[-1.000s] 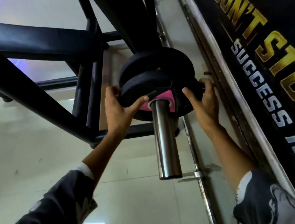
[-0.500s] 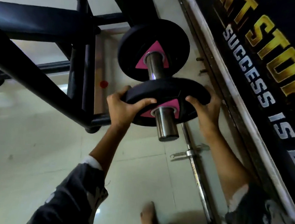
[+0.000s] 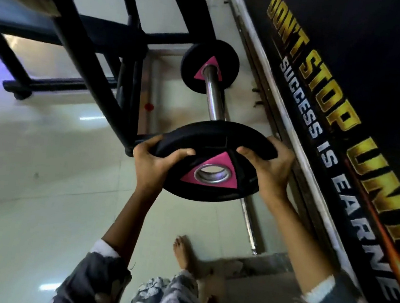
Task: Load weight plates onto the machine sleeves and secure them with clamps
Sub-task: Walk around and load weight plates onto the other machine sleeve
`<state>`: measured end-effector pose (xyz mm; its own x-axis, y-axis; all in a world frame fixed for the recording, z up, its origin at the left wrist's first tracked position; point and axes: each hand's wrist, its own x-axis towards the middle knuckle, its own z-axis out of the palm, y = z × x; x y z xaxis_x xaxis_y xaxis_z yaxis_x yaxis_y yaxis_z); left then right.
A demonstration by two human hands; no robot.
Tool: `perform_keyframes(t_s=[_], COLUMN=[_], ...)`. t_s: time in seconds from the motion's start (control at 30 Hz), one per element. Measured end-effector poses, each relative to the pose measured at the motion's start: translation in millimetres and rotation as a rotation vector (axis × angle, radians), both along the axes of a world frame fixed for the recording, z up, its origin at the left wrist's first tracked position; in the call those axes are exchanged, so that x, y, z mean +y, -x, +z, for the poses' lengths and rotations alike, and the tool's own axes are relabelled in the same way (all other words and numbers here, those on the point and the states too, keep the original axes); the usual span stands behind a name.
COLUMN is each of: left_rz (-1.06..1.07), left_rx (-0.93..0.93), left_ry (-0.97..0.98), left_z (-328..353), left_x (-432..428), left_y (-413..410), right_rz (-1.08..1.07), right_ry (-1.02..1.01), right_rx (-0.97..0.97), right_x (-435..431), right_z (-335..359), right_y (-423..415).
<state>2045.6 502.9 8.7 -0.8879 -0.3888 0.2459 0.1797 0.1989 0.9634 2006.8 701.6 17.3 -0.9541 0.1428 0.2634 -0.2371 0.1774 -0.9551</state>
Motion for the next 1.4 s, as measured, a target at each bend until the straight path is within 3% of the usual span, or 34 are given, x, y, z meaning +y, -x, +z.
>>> perform_keyframes(t_s=[0.07, 0.13, 0.27, 0.57, 0.87, 1.4], left_rz=[0.028, 0.167, 0.214, 0.436, 0.294, 0.031], left_rx=[0.016, 0.119, 0.130, 0.263, 0.255, 0.301], left_ry=[-0.049, -0.028, 0.013, 0.060, 0.103, 0.024], left_z=[21.9, 86.2, 111.5, 192.3, 217.7, 220.0], left_x=[-8.9, -49.3, -77.3, -248.5, -382.9, -415.9], left_y=[-24.5, -106.1, -153.1, -266.1, -240.5, -157.4], right_rz=[0.047, 0.115, 0.167, 0.321, 0.145, -0.064], right_ry=[-0.021, -0.037, -0.058, 0.005, 0.027, 0.007], right_rx=[0.029, 0.147, 0.166, 0.266, 0.281, 0.321], right_x=[-11.0, -56.2, -95.1, -289.6, -400.7, -422.0], right_z=[32.7, 93.1, 113.8, 186.6, 203.6, 206.3], right_y=[-13.9, -74.9, -108.5, -191.3, -192.1, -144.6])
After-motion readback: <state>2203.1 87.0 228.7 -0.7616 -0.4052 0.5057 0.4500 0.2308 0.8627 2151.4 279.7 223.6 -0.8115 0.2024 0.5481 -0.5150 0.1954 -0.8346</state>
